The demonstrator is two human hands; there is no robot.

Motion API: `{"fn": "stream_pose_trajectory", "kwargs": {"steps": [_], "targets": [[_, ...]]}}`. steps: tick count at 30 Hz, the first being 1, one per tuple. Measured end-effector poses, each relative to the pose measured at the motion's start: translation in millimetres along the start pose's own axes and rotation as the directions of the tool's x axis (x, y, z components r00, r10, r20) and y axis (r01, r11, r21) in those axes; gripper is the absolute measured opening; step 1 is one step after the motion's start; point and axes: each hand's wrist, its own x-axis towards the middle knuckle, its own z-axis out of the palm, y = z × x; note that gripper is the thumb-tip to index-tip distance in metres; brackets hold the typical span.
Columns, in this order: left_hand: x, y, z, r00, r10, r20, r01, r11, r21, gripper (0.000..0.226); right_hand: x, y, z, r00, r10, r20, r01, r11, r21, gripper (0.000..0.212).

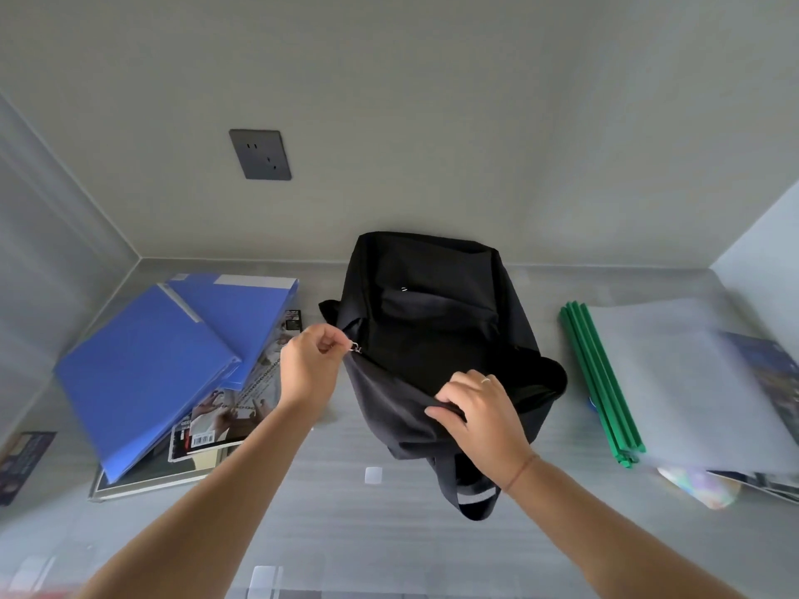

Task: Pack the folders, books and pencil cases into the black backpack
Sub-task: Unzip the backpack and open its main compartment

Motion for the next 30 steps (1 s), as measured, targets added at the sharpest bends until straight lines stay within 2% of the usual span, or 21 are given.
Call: {"fn": "stream_pose_trajectory", "kwargs": {"steps": [5, 9, 11, 13, 15, 17, 20, 22, 24, 26, 30], "targets": [[32.8, -5.8, 3.6, 0.999, 0.027, -0.031, -0.026, 0.999, 0.04, 0.019, -25.8, -2.8, 3.1, 0.999, 0.034, -0.04, -0.031, 0.996, 0.079, 0.027], [50.0, -11.5, 10.6, 0.998, 0.057, 0.011, -0.058, 0.993, 0.102, 0.018, -29.7, -13.8, 6.1, 0.993, 0.106, -0.048, -0.098, 0.985, 0.142, 0.024], [53.8, -13.0, 12.7, 0.996, 0.059, 0.067, -0.068, 0.989, 0.131, 0.011, -25.1, -21.5, 4.9, 0.995, 0.098, 0.016, -0.099, 0.972, 0.214, 0.025], [54.0, -14.1, 13.5, 0.975, 0.123, 0.186, -0.162, 0.963, 0.216, 0.026, -19.4, -22.5, -1.9, 0.991, 0.067, 0.116, -0.098, 0.952, 0.291, 0.03], [47.5, -10.6, 14.4, 0.89, 0.255, 0.378, -0.368, 0.892, 0.264, 0.046, -12.9, -8.2, -12.1, 0.986, 0.075, 0.151, -0.117, 0.949, 0.294, 0.044], [32.0, -2.9, 17.0, 0.747, 0.302, 0.592, -0.514, 0.827, 0.226, 0.053, -7.8, 19.9, -22.7, 0.975, 0.123, 0.187, -0.163, 0.964, 0.21, 0.06], [2.1, 2.7, 23.4, 0.536, 0.269, 0.8, -0.578, 0.808, 0.115, 0.047, -9.1, 58.4, -38.3, 0.919, 0.196, 0.341, -0.238, 0.968, 0.085, 0.065], [-13.8, 4.3, 27.1, 0.449, 0.262, 0.854, -0.618, 0.781, 0.085, 0.047, -13.9, 70.0, -42.5, 0.886, 0.173, 0.43, -0.21, 0.977, 0.038, 0.061], [-23.9, 4.4, 30.2, 0.42, 0.263, 0.869, -0.633, 0.77, 0.073, 0.049, -19.3, 71.1, -41.1, 0.847, 0.141, 0.512, -0.177, 0.984, 0.021, 0.058], [-29.8, 3.2, 33.1, 0.437, 0.258, 0.862, -0.625, 0.776, 0.084, 0.049, -24.4, 71.4, -33.5, 0.835, 0.125, 0.535, -0.147, 0.989, -0.002, 0.054], [-40.1, -0.9, 41.2, 0.475, 0.256, 0.842, -0.665, 0.731, 0.153, 0.047, -26.0, 70.7, -20.4, 0.903, 0.12, 0.413, -0.106, 0.993, -0.058, 0.025]]}}
